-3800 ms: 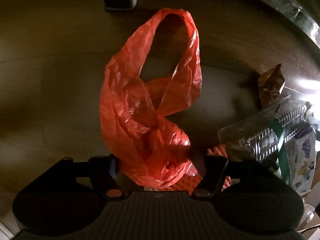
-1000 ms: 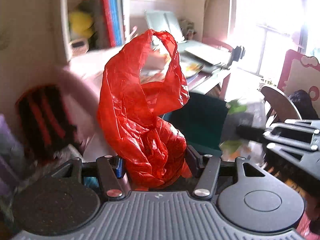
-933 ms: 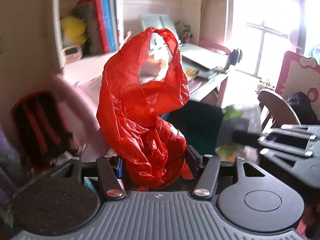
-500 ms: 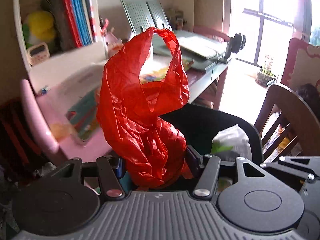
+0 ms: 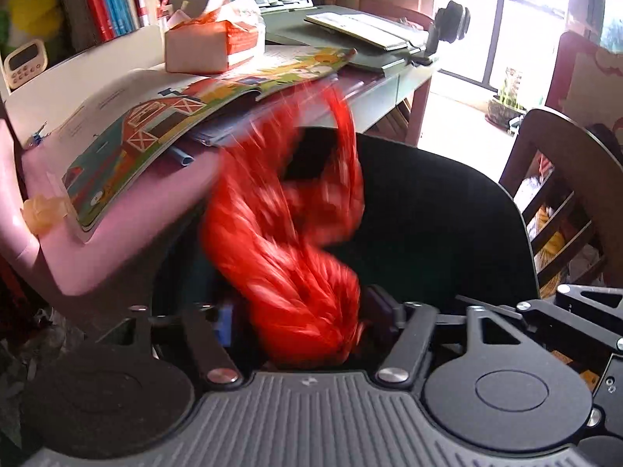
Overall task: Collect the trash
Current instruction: 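Carry the red bag to the teal bin and open the left tool, then swing both tools back toward the trash pile on the floor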
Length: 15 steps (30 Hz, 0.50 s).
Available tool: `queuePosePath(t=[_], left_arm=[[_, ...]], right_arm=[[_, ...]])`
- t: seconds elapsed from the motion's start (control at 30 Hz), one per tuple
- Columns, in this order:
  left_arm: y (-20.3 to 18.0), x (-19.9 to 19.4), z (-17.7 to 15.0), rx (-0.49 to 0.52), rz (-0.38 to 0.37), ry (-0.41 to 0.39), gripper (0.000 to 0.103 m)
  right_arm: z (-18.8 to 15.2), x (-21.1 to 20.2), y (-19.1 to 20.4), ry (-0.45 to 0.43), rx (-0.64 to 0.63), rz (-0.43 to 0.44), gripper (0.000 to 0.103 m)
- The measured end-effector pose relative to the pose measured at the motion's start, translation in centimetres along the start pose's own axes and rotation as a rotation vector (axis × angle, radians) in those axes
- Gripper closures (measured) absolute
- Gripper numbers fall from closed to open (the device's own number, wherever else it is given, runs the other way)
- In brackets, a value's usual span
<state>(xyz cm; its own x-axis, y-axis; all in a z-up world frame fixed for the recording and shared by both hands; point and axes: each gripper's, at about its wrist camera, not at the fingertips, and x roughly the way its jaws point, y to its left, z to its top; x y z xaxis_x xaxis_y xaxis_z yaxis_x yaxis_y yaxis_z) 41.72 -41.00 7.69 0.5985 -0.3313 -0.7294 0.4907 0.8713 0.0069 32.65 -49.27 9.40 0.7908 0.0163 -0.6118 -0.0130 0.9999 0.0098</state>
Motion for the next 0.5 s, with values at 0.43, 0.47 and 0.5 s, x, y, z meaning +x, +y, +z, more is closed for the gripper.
queuePosePath(t=[0.43, 0.47, 0.5], left_arm=[[1.6, -5.7, -1.2, -0.039, 0.013, -0.06, 0.023], [1.8, -6.4, -1.4, -0.039, 0.015, -0.067, 0.023], [2.0, -7.2, -1.7, -0.04, 0.015, -0.074, 0.023]], right_arm=[[-0.3, -4.0, 0.1, -0.034, 0.03, 0.03, 0.072], [-0.3, -4.4, 0.3, -0.038, 0.027, 0.032, 0.072], [-0.3, -4.9, 0.6, -0.042, 0.024, 0.037, 0.072]])
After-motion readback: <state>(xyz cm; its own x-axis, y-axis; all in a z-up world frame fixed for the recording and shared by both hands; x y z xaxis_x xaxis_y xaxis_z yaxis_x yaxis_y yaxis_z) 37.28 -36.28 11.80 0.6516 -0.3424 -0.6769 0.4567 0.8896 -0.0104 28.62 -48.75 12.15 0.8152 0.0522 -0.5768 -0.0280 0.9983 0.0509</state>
